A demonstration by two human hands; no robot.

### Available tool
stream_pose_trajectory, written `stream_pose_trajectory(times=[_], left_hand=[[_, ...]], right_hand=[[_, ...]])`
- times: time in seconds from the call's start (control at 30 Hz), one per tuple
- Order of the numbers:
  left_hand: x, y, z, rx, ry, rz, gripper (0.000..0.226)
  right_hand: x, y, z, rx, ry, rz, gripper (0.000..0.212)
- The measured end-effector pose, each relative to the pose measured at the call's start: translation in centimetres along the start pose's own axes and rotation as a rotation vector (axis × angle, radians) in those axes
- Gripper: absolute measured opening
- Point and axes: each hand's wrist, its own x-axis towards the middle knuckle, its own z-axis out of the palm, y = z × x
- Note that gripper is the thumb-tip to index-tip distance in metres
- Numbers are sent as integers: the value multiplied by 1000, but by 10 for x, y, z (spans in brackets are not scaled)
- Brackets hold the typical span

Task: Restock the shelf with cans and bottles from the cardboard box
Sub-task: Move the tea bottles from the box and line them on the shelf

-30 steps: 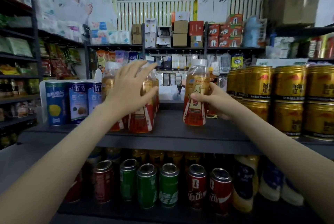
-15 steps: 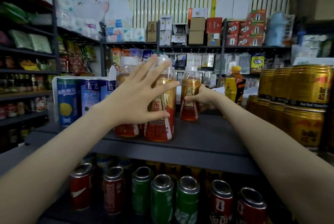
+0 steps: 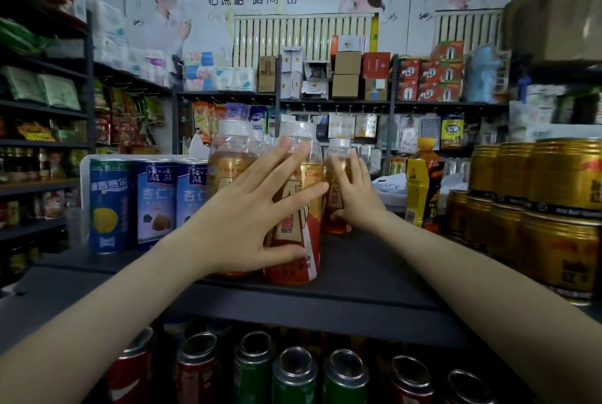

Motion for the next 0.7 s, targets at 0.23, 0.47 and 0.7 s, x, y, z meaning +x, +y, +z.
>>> stream_pose_trajectory(times=[0.23, 0.47, 0.7], left_hand=[[0, 0, 0, 1, -4, 4, 80], [-1, 0, 2, -44, 32, 6, 76], [-13, 13, 4, -202, 34, -24, 62]], right_hand=[[3, 3, -2, 44, -97, 17, 120], [-6, 12, -24, 51, -164, 100, 121], [-54, 9, -58, 249, -196, 176, 109]])
